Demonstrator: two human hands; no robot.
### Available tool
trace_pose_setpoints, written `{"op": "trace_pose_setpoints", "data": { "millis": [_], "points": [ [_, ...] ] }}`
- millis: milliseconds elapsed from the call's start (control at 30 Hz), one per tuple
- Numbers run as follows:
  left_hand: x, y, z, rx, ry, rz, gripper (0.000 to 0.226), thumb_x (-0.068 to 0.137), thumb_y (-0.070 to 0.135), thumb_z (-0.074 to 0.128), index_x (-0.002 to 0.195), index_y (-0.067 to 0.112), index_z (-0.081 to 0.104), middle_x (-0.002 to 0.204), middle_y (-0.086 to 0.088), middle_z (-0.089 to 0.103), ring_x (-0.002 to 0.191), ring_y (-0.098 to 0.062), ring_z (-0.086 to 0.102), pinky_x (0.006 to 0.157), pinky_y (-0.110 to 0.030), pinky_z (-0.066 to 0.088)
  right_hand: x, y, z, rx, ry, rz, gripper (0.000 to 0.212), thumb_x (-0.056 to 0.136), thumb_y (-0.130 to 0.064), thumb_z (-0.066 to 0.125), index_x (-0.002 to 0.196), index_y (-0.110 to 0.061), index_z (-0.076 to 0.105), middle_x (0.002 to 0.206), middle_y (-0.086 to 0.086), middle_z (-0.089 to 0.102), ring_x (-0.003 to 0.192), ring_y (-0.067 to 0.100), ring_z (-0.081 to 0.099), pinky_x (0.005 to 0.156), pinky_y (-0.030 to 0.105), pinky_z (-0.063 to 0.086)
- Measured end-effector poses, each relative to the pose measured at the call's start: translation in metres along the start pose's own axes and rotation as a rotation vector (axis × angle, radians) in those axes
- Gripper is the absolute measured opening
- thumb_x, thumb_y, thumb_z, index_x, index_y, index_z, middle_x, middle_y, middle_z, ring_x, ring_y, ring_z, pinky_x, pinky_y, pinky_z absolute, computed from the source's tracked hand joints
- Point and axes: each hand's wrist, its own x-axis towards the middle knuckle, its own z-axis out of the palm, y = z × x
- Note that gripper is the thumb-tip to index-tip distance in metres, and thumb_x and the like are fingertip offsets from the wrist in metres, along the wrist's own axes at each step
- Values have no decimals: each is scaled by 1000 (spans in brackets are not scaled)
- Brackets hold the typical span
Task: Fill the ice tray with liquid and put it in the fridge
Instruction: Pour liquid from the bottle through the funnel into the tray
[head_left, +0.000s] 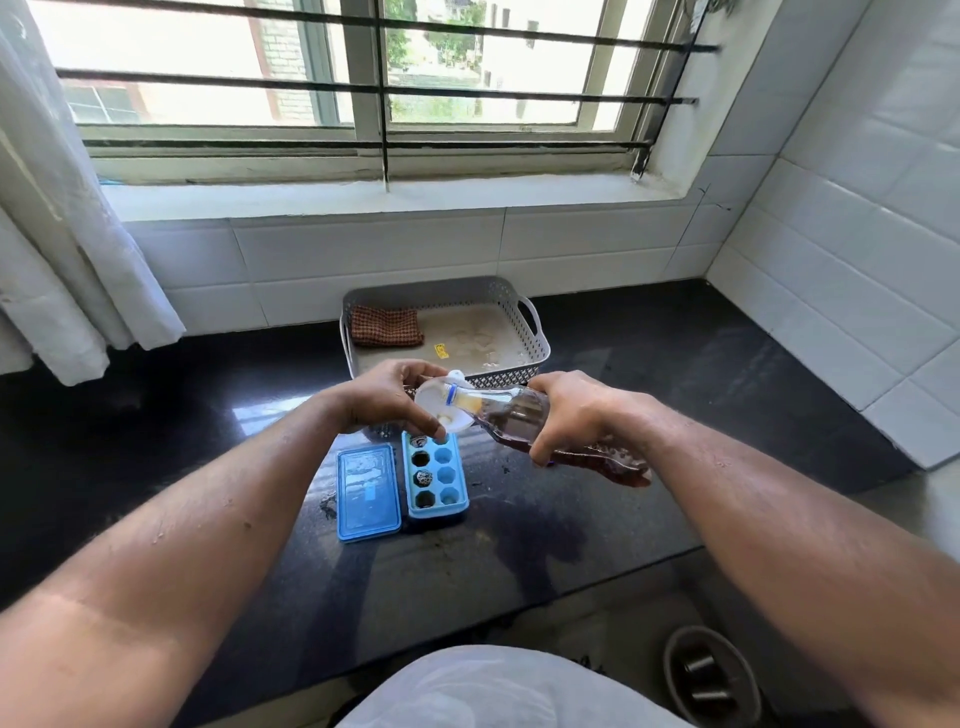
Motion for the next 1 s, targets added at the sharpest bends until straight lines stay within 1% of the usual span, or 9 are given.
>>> {"op": "trace_pose_setpoints", "data": {
  "millis": [100, 133, 233, 367, 533, 600, 767, 900, 1000],
  "points": [
    [4, 1, -2, 6, 8, -6, 86, 57, -3, 96, 132, 22, 63, 122, -8, 70, 105, -22, 74, 88, -44, 63, 1, -1, -2, 18, -7, 14, 66, 49, -29, 98, 101, -34, 58, 93, -7, 70, 61, 11, 74, 38, 18, 50],
    [6, 1, -3, 6, 7, -8, 86, 57, -3, 97, 132, 22, 63, 123, -8, 70, 106, -23, 74, 89, -44, 63, 1, -2, -3, 11, -2, 16, 67, 47, -30, 98, 101, -35, 59, 93, -8, 70, 63, 11, 74, 39, 19, 50],
    [9, 0, -4, 9, 0, -15, 86, 55, 0, 98, 130, 24, 64, 122, -8, 70, 105, -24, 75, 88, -46, 63, 1, -3, -4, -20, 12, 21, 72, 44, -36, 97, 106, -37, 60, 98, -10, 67, 76, 9, 71, 50, 23, 51],
    [10, -1, -4, 11, 1, -16, 86, 53, 3, 99, 129, 25, 65, 123, -8, 70, 104, -23, 75, 89, -46, 63, 1, -2, -5, -12, 5, 30, 72, 46, -35, 97, 107, -38, 59, 99, -10, 66, 78, 10, 71, 51, 23, 50],
    [10, 0, -3, 9, 0, -22, 84, 56, -1, 97, 129, 23, 65, 122, -9, 70, 105, -24, 75, 90, -49, 62, 2, -1, -5, -30, 15, 26, 72, 45, -37, 95, 107, -37, 60, 100, -9, 65, 83, 11, 67, 57, 26, 51],
    [10, 1, -3, 7, -3, -28, 85, 56, -1, 97, 130, 23, 64, 123, -8, 70, 106, -25, 75, 91, -50, 62, 3, -1, -5, -31, 13, 23, 72, 45, -37, 96, 107, -37, 60, 100, -9, 65, 84, 11, 67, 57, 26, 52],
    [11, 2, -2, 18, -12, -32, 87, 58, -2, 96, 134, 22, 62, 127, -8, 67, 110, -25, 73, 92, -48, 62, 6, 1, -5, -21, -1, 25, 71, 45, -36, 97, 105, -39, 58, 99, -10, 65, 79, 9, 69, 48, 21, 50],
    [11, 3, -2, 30, 0, -29, 85, 59, -2, 96, 132, 24, 62, 127, -8, 67, 110, -26, 73, 91, -49, 62, 9, 3, -4, -30, -2, 18, 72, 45, -38, 96, 107, -36, 59, 101, -9, 64, 84, 11, 67, 55, 25, 50],
    [11, 3, -2, 23, 5, -29, 86, 57, -1, 97, 131, 24, 63, 127, -9, 67, 110, -26, 72, 90, -47, 63, 11, 4, -4, -26, -3, 11, 73, 45, -37, 96, 108, -35, 60, 101, -8, 64, 85, 12, 66, 56, 25, 50]
  ]
}}
